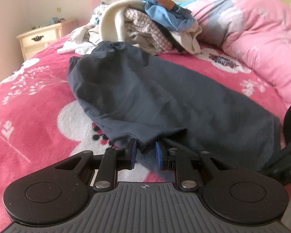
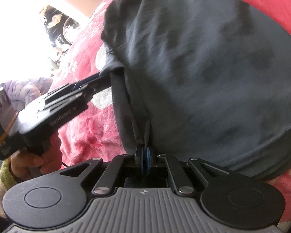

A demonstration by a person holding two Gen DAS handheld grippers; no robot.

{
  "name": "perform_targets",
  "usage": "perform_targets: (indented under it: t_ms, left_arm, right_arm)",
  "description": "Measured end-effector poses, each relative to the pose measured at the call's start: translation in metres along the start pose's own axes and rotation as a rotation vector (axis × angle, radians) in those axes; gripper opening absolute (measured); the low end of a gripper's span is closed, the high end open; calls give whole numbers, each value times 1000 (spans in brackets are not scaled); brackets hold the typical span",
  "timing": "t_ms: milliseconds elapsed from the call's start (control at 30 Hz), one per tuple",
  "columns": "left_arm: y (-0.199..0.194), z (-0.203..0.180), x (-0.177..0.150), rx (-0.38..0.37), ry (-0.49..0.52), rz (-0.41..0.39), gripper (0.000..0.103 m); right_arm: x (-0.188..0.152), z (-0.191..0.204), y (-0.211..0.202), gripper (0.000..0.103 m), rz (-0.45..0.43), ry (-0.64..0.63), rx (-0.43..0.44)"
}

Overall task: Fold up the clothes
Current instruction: 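Hold the folded edge with the right gripper while the left gripper grasps and presses it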

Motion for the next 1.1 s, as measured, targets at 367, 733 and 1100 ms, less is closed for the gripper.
perform_targets:
  t_ms: [367,733,1100]
  left_arm:
    - [29,14,3,-133,-279,55,20]
    - [25,24,3,-193,-422,55,20]
    - [38,25,3,-204,-513,69,20]
  right_arm:
    - [-11,23,-3,25,-38,-195,-68]
    - [-29,47,-18,38,-39,-335,-86]
    - [-51,59,-18,57,-34,-423,-130]
Point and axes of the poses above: each gripper's, at about its wrist camera, not at the fingertips, and y roughly the way its jaws point, z to its left, x to its top, the point moved 4 cm from there along y, roughly the way its jaws point, and after that the axes turned 15 degrees about y, right-handed, at the moved point
